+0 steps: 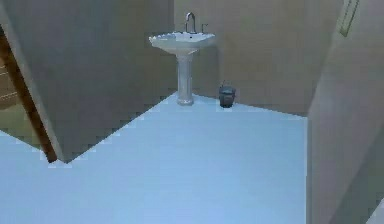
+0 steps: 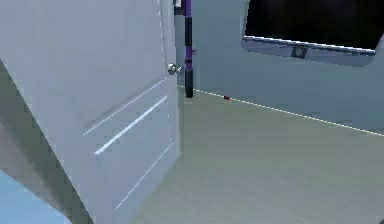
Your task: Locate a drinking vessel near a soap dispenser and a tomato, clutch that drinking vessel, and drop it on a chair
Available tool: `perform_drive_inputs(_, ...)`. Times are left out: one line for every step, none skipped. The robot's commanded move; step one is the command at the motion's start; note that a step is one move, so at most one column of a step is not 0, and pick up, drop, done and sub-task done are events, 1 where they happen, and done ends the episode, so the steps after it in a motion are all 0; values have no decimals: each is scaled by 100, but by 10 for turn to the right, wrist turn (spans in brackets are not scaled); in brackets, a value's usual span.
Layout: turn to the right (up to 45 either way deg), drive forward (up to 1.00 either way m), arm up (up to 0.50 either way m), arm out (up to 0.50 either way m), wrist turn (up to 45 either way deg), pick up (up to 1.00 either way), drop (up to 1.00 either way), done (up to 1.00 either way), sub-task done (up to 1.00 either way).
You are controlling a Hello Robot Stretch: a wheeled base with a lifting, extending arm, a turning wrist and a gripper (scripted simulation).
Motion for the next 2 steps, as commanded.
perform_drive_inputs(0,10,0,0,0,0,0,0,0)
perform_drive_inputs(-450,0,0,0,0,0,0,0,0)
